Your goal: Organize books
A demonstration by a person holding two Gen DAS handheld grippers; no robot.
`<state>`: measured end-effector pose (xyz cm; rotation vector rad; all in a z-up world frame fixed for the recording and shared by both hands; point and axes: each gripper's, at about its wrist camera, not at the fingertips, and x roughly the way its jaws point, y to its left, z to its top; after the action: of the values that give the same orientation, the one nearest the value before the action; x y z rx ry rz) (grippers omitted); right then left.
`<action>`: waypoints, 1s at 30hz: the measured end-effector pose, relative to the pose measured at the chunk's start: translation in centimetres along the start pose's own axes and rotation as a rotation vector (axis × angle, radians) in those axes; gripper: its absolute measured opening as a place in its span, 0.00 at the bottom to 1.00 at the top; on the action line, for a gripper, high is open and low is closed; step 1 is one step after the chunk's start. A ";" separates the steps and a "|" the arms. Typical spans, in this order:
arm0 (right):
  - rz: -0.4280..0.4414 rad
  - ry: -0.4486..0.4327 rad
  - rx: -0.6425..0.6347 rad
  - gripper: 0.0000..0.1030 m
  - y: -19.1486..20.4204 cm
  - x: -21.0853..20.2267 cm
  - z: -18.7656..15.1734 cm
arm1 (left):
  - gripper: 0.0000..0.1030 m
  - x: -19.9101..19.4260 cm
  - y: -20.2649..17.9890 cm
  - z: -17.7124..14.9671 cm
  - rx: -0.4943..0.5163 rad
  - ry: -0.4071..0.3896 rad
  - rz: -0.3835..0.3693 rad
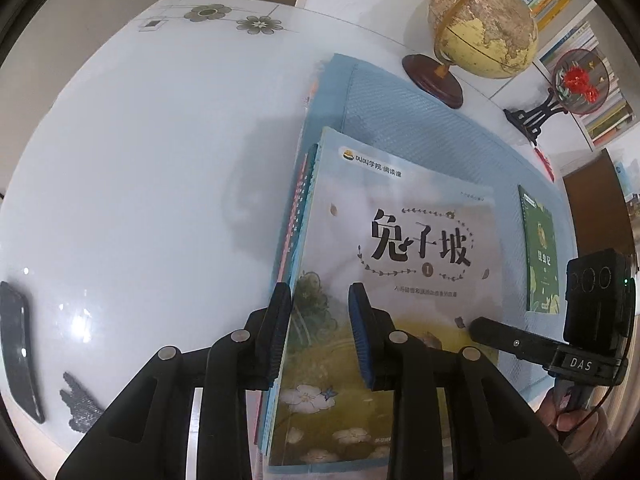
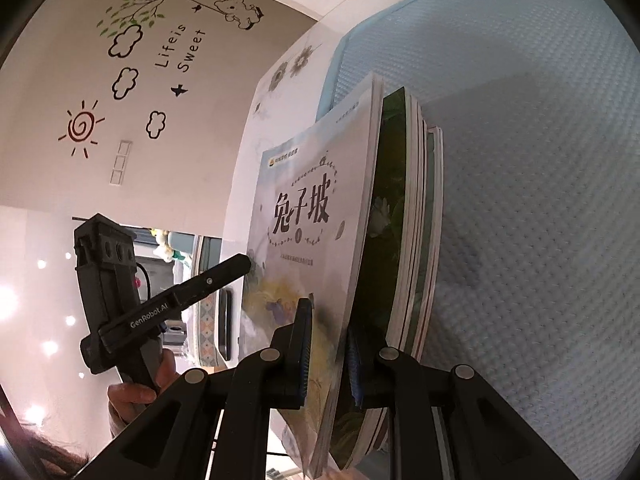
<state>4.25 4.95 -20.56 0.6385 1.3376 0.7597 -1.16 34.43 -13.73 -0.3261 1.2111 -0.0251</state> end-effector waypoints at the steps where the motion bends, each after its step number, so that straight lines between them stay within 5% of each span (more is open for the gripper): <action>1: -0.004 0.001 0.007 0.16 0.0 0.0 0.1 | 0.26 -0.2 -0.1 0.0 0.000 -0.005 0.026; 4: -0.024 0.014 0.025 0.26 0.3 -0.3 0.5 | 0.27 -1.1 -0.8 0.2 0.028 -0.027 0.093; 8: -0.044 -0.059 0.035 0.67 0.1 -3.3 0.8 | 0.37 -2.2 -2.9 0.7 0.045 -0.047 0.108; 16: -0.100 -0.207 0.066 0.68 -3.6 -12.1 1.0 | 0.45 -2.2 -11.7 1.7 0.131 -0.083 0.017; 19: -0.137 -0.267 0.109 0.68 -6.8 -15.9 0.7 | 0.62 -0.7 -16.3 1.6 0.176 -0.075 -0.042; 21: -0.167 -0.299 0.128 0.68 -8.7 -18.2 0.5 | 0.66 0.7 -19.1 1.6 0.195 -0.061 -0.083; 25: -0.236 -0.340 0.127 0.68 -12.4 -22.7 0.4 | 0.66 5.5 -24.9 1.1 0.242 0.026 -0.197; 30: -0.291 -0.340 0.109 0.68 -17.9 -27.2 1.1 | 0.62 12.2 -29.5 0.3 0.187 0.161 -0.338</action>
<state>5.61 -27.49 -17.92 0.6112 1.1290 0.3261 7.98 4.05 -17.13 -0.3664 1.2902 -0.4617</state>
